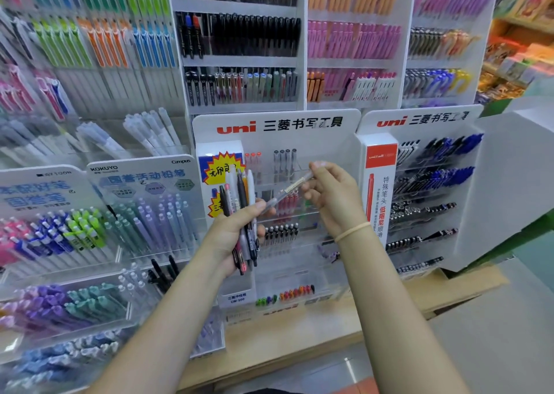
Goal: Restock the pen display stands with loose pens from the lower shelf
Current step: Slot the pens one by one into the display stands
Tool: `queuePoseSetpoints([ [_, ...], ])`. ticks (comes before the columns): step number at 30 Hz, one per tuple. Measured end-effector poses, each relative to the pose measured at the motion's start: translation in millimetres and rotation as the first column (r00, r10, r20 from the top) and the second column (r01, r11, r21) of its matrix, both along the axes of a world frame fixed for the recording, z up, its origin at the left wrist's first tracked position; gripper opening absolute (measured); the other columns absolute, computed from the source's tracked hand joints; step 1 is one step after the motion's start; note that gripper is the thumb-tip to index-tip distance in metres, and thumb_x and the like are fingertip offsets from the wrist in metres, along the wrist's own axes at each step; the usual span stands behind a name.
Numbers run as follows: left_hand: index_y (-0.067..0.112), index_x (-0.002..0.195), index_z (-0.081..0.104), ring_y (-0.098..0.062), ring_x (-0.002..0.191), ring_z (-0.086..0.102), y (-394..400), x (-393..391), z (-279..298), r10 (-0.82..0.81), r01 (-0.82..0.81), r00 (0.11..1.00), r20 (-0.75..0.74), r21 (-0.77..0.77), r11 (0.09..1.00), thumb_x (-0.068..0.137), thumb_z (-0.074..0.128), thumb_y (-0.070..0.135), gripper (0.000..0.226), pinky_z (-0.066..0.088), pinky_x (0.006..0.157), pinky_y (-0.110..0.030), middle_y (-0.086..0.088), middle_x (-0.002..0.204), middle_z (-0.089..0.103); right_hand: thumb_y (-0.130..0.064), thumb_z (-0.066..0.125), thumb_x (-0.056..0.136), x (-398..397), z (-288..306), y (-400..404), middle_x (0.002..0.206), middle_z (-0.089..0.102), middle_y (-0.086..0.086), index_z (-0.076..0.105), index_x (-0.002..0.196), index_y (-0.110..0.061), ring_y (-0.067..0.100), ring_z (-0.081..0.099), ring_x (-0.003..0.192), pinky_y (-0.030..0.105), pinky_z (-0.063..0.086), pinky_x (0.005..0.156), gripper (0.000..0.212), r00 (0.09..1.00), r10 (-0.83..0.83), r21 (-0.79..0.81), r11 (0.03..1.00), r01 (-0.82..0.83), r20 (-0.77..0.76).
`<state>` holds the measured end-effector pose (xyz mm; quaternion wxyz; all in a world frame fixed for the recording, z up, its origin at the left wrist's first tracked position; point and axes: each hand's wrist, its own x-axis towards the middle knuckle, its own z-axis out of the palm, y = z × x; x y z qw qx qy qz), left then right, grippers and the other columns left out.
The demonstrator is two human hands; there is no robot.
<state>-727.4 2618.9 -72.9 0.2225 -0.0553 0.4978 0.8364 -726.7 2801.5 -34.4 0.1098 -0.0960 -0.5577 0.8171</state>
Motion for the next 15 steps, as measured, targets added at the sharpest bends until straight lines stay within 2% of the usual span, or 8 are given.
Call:
queuePoseSetpoints([
  [2, 0.004, 0.103, 0.073, -0.011, 0.050, 0.058, -0.9, -5.2, -0.4, 0.093, -0.093, 0.996, 0.002, -0.008, 0.996, 0.073, 0.077, 0.024, 0.037, 0.051, 0.051, -0.024, -0.011, 0.091, 0.075, -0.001, 0.058, 0.096, 2.3, -1.0, -0.8, 0.067, 0.063, 0.004, 0.057, 0.083, -0.009, 0.016, 0.061, 0.059, 0.022, 0.053, 0.056, 0.015, 1.000, 0.017, -0.022, 1.000, -0.017, -0.014],
  [4, 0.010, 0.092, 0.080, -0.014, 0.058, 0.059, -1.3, -9.5, 1.7, 0.206, -0.207, 0.978, -0.013, -0.069, 0.976, 0.080, 0.078, 0.023, 0.017, 0.053, 0.066, -0.030, -0.009, 0.091, 0.077, 0.005, 0.061, 0.092, 5.8, -2.9, -3.1, 0.068, 0.063, 0.006, 0.058, 0.086, -0.007, 0.018, 0.062, 0.061, 0.024, 0.055, 0.059, 0.014, 0.997, 0.073, 0.015, 0.997, -0.073, 0.008],
  [6, 0.014, 0.082, 0.080, -0.015, 0.059, 0.060, -3.2, -12.2, 6.2, 0.295, -0.296, 0.955, -0.024, -0.123, 0.947, 0.084, 0.079, 0.022, 0.008, 0.054, 0.075, -0.035, -0.005, 0.080, 0.076, 0.010, 0.062, 0.087, 9.8, -5.8, -4.4, 0.071, 0.064, 0.008, 0.058, 0.087, -0.005, 0.020, 0.064, 0.063, 0.026, 0.057, 0.061, 0.016, 0.981, 0.190, 0.070, 0.979, -0.193, 0.046],
  [8, 0.013, 0.088, 0.078, -0.017, 0.058, 0.063, -6.9, -15.8, 8.3, 0.330, -0.333, 0.943, -0.047, -0.169, 0.928, 0.082, 0.081, 0.024, 0.013, 0.054, 0.079, -0.039, -0.005, 0.070, 0.073, 0.009, 0.065, 0.086, 14.2, -7.2, -6.0, 0.080, 0.067, 0.012, 0.061, 0.092, -0.004, 0.024, 0.067, 0.067, 0.031, 0.059, 0.067, 0.015, 0.935, 0.333, 0.170, 0.921, -0.350, 0.119],
  [9, 0.010, 0.092, 0.077, -0.018, 0.058, 0.063, -8.4, -17.3, 8.3, 0.316, -0.323, 0.946, -0.066, -0.192, 0.927, 0.082, 0.081, 0.024, 0.018, 0.054, 0.078, -0.039, -0.005, 0.067, 0.071, 0.006, 0.067, 0.086, 15.6, -8.2, -7.2, 0.085, 0.069, 0.012, 0.062, 0.097, -0.004, 0.026, 0.068, 0.070, 0.032, 0.059, 0.070, 0.015, 0.911, 0.380, 0.238, 0.881, -0.409, 0.160],
  [11, 0.008, 0.097, 0.074, -0.017, 0.056, 0.063, -9.2, -16.3, 9.6, 0.244, -0.267, 0.961, -0.130, -0.221, 0.938, 0.085, 0.078, 0.020, 0.017, 0.055, 0.067, -0.033, -0.002, 0.063, 0.069, -0.001, 0.067, 0.090, 16.9, -8.3, -13.5, 0.090, 0.070, 0.007, 0.063, 0.105, -0.006, 0.027, 0.068, 0.071, 0.032, 0.057, 0.069, 0.016, 0.887, 0.413, 0.347, 0.817, -0.460, 0.206],
  [13, 0.011, 0.093, 0.073, -0.016, 0.052, 0.061, -7.0, -12.2, 10.5, 0.150, -0.200, 0.967, -0.204, -0.249, 0.948, 0.087, 0.075, 0.014, 0.008, 0.051, 0.057, -0.028, 0.001, 0.062, 0.069, -0.007, 0.062, 0.095, 16.0, -7.2, -20.4, 0.088, 0.070, 0.006, 0.063, 0.109, -0.004, 0.025, 0.066, 0.065, 0.026, 0.054, 0.061, 0.014, 0.895, 0.404, 0.347, 0.825, -0.447, 0.191],
  [15, 0.013, 0.092, 0.074, -0.017, 0.052, 0.060, -5.1, -9.3, 9.4, 0.084, -0.151, 0.965, -0.248, -0.266, 0.952, 0.087, 0.074, 0.012, 0.005, 0.051, 0.057, -0.028, -0.001, 0.069, 0.072, -0.011, 0.058, 0.098, 14.1, -6.4, -25.1, 0.087, 0.070, 0.007, 0.063, 0.107, -0.004, 0.022, 0.063, 0.061, 0.024, 0.052, 0.058, 0.013, 0.904, 0.390, 0.331, 0.841, -0.428, 0.179],
])
